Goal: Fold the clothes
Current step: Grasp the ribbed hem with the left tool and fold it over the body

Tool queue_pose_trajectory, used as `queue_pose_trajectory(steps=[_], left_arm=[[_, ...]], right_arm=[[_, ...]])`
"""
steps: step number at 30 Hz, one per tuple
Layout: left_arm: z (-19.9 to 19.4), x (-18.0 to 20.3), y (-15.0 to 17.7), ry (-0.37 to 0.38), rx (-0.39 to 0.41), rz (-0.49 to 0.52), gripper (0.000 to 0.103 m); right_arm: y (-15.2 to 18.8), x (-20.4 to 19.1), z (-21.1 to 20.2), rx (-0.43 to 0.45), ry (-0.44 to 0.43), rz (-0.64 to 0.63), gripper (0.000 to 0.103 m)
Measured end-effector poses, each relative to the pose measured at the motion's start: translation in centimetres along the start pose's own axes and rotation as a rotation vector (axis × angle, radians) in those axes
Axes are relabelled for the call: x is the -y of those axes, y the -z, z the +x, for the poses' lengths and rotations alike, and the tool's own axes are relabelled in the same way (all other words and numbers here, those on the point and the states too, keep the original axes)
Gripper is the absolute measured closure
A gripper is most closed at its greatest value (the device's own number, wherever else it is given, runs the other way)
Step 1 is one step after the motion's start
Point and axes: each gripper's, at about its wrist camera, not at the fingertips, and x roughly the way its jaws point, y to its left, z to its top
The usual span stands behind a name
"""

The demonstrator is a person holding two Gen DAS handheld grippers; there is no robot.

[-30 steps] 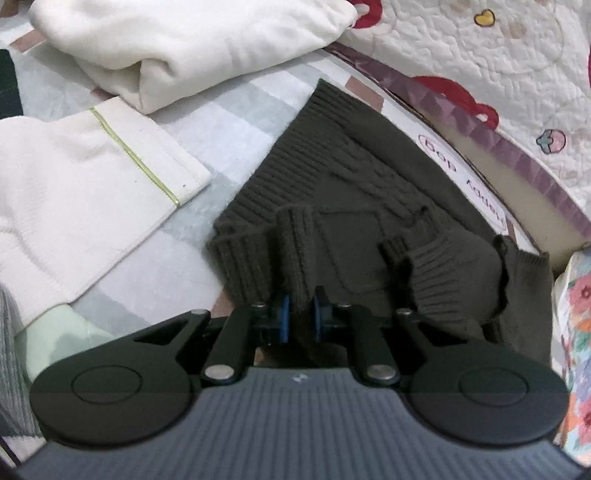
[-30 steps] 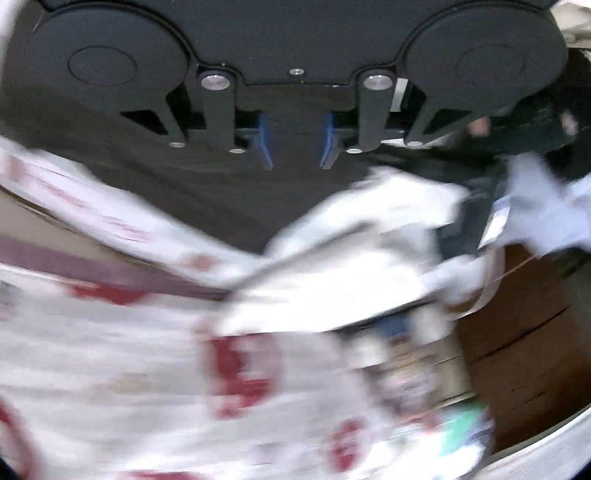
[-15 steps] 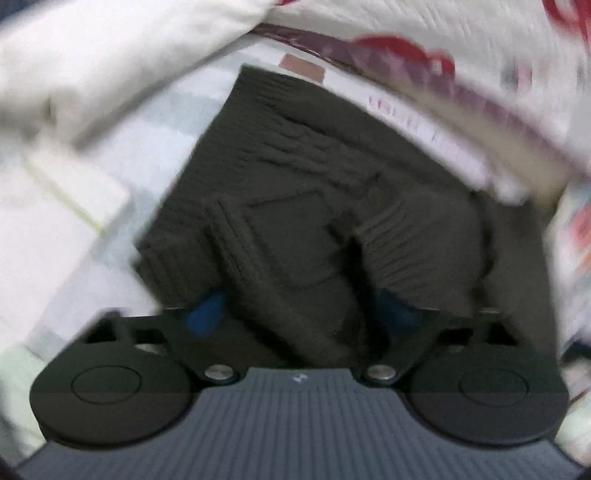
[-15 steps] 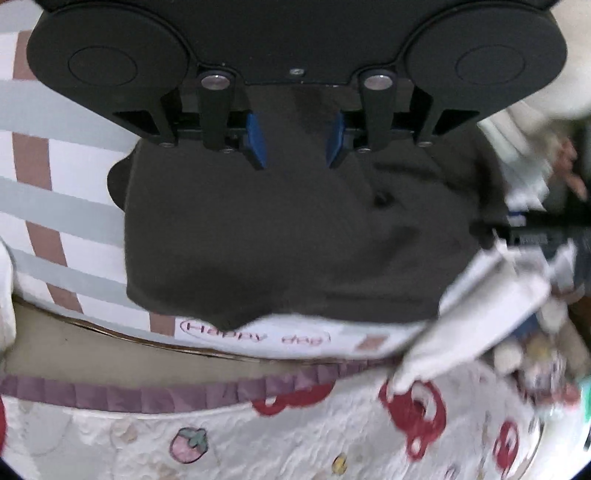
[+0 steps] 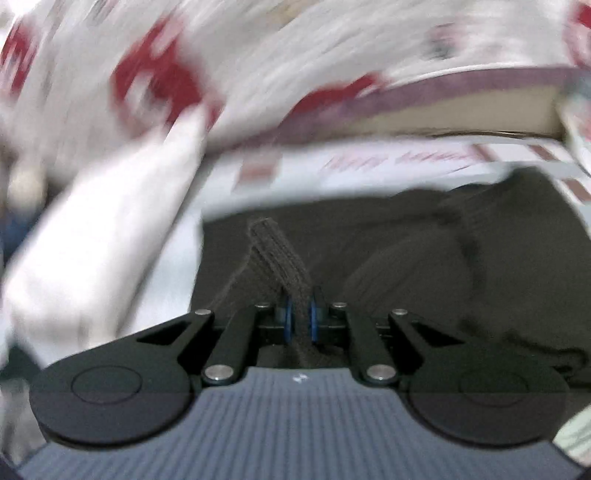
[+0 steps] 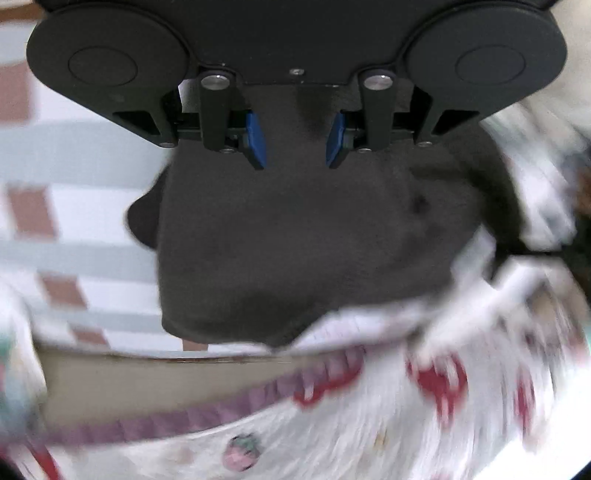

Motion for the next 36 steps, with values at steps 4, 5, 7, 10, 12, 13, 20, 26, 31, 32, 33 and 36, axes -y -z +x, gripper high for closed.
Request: queue_pose_trajectory(steps=[4,5,7,10,12,13,20,26,31,32,33,36], left_arm=[[-3.5,8.3,-4.3,0.112,0.127,0.139,0.095],[-4.3,10.5,-4.8,0.142,0.149,0.163,0.095],[-5.9,14.6,-5.1,0.197,0.194,0.216,0.095],[-7.8,20.3,-3.1,0.328,0.209,0.278,0.095],[-7.4,23.3,-0.9,0.413,0.144,0.316,0.095],[-6.6,24.3,0.5,0.435,0.089,0.335,0.095],[-3.3,23.6,2.1,0.539,-0.085,0.203,0.095],[-0.7,20.8,1.9,0.621,-0.173,0.010,0.095],[-0.6,20.9,2.1,0.656,-0.167,0.021,0.095],[-0.8,21.0,2.1,0.657,-0.163,0.032,0.095],[-0.9,21.2,2.1,0.658,-0.160,0.042,0.095],[-1.3,21.1,2.0,0.662,-0.147,0.053,0.095]], right_arm=[[1.3,4.0,-1.5,0.054,-0.100,0.267,0.062],[1.5,4.7,-1.6,0.052,-0.101,0.300,0.062],[2.2,6.1,-3.0,0.130,-0.132,0.411,0.059],[2.7,8.4,-4.4,0.207,-0.243,0.579,0.059],[2.9,9.3,-5.1,0.241,-0.290,0.642,0.059],[3.1,9.5,-5.2,0.247,-0.304,0.658,0.059],[4.3,9.3,-5.2,0.236,-0.241,0.657,0.059],[5.1,9.9,-4.0,0.200,-0.310,0.712,0.059],[6.3,11.2,-2.7,0.132,-0.414,0.928,0.040],[6.1,11.5,-2.3,0.112,-0.419,0.954,0.039],[5.9,11.7,-1.9,0.093,-0.422,0.978,0.039],[4.0,11.8,-1.3,0.040,-0.339,0.903,0.037]])
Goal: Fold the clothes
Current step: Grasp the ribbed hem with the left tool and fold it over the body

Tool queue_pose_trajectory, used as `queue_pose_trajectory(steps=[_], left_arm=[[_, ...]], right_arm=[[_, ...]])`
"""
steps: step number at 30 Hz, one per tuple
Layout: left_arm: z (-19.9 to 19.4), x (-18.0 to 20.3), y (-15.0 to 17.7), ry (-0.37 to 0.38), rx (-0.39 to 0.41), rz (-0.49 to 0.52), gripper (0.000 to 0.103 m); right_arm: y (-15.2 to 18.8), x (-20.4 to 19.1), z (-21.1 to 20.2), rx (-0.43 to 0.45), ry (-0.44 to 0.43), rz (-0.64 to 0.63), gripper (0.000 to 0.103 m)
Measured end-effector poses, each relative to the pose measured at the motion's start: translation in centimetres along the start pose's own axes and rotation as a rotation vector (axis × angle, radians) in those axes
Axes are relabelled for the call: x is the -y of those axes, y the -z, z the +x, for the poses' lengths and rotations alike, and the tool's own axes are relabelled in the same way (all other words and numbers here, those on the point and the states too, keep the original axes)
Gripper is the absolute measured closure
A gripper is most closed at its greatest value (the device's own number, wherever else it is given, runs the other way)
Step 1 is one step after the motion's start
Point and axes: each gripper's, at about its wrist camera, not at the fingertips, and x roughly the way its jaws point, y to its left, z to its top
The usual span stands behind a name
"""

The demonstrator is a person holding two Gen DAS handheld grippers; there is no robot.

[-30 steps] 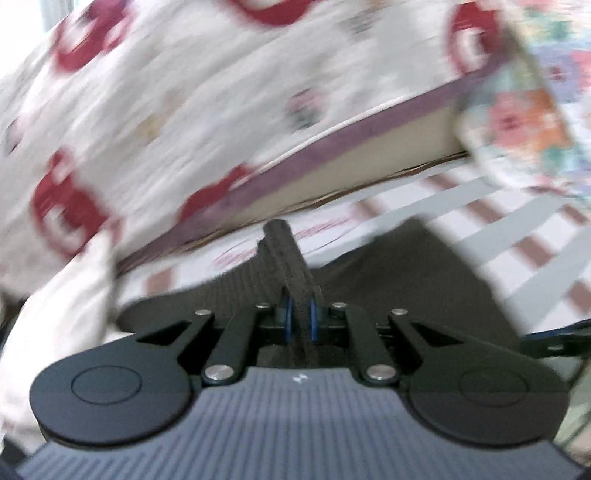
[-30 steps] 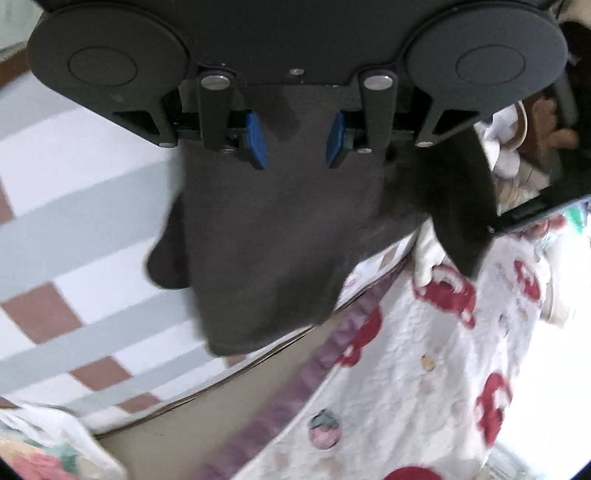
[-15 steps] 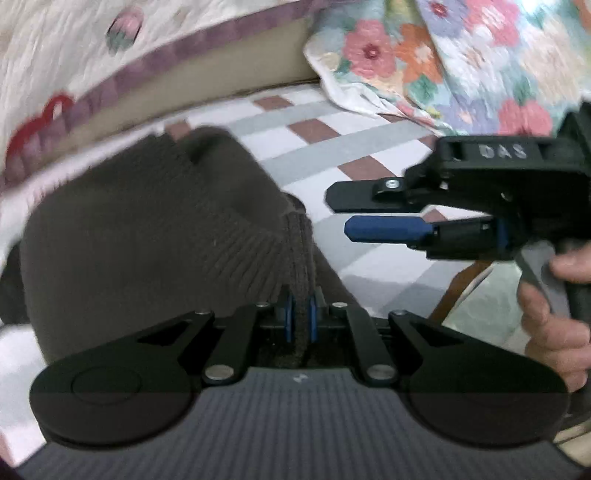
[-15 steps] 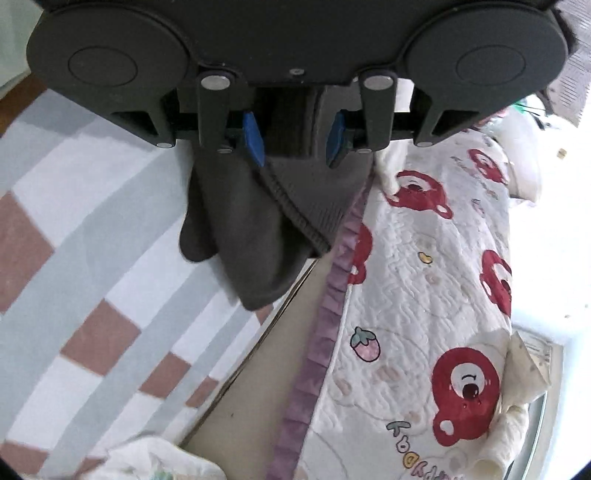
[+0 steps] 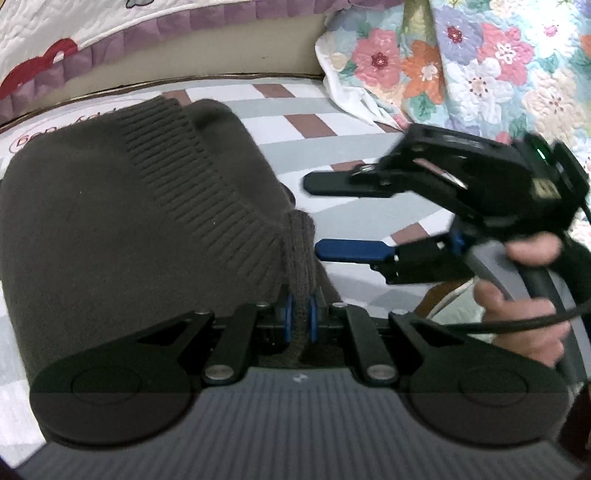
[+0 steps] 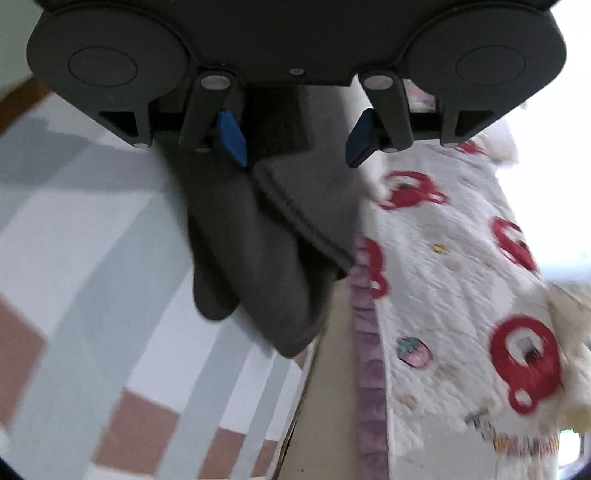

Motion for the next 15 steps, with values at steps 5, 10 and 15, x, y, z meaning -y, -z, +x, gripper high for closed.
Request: queue_pose_trajectory(steps=[5,10,15], left_arm=[[-0.4,0.2,-0.1,0.019,0.012,0.011,0.095],[-0.6,0.4,-0.2,0.034,0.008,0.024,0.095],[-0.6,0.3,-0.2,0.057,0.005,0.010,0.095]], right_arm=[[-1.8,-1.4,2.2,-0.090,0.201,-0.058,0.033],[-2.0,-2.1,3.0,-0.106,0.217,-0.103,0.032],[-1.0,-2.7,3.1,-0.110,0.216,-0.172,0.042]])
